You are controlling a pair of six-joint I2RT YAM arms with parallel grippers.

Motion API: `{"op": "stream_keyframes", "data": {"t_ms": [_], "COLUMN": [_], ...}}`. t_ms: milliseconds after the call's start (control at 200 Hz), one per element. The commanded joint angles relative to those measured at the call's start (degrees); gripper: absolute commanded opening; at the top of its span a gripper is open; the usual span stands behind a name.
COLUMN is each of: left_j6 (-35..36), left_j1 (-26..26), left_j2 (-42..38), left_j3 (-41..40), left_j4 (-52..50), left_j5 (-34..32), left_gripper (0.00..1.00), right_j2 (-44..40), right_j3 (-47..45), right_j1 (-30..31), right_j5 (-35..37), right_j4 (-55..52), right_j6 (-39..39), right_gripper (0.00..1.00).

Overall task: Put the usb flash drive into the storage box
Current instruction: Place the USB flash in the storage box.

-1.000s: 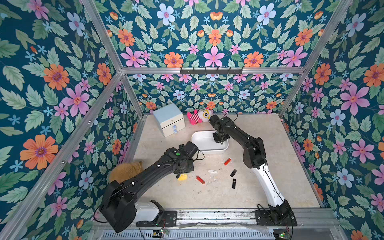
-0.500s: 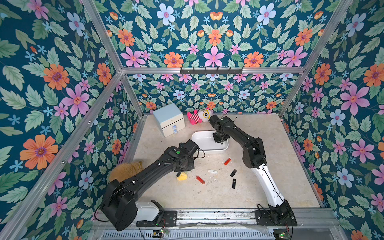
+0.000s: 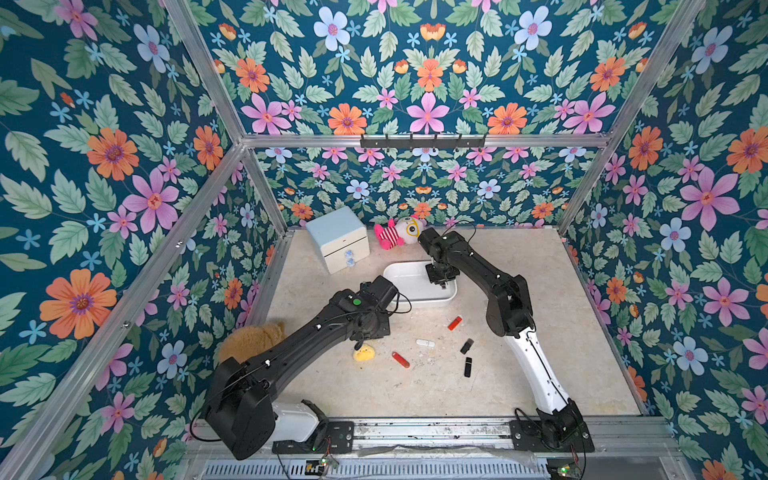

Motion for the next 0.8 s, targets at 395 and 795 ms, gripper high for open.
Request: {"op": "stream_keyframes", "data": {"t_ms": [395, 795], "left_j6": [12.9, 18.6], "left_j1": [3.3, 7.1], "left_j2": [19.8, 39.2], "left_j3": [25.7, 42.0], "left_j4": [-2.4, -0.4], "left_j5": [-0.2, 3.2], "left_gripper": [0.00, 0.00], "right_j2": [-25.7, -45.2], "right_j3": [-15.1, -44.9], "right_j1": [-2.9, -7.5], "right_j5": [5.2, 3.7], "right_j4": [-0.3, 6.8], "right_j6": [6.9, 11.8], "right_gripper": [0.34, 0.41]}}
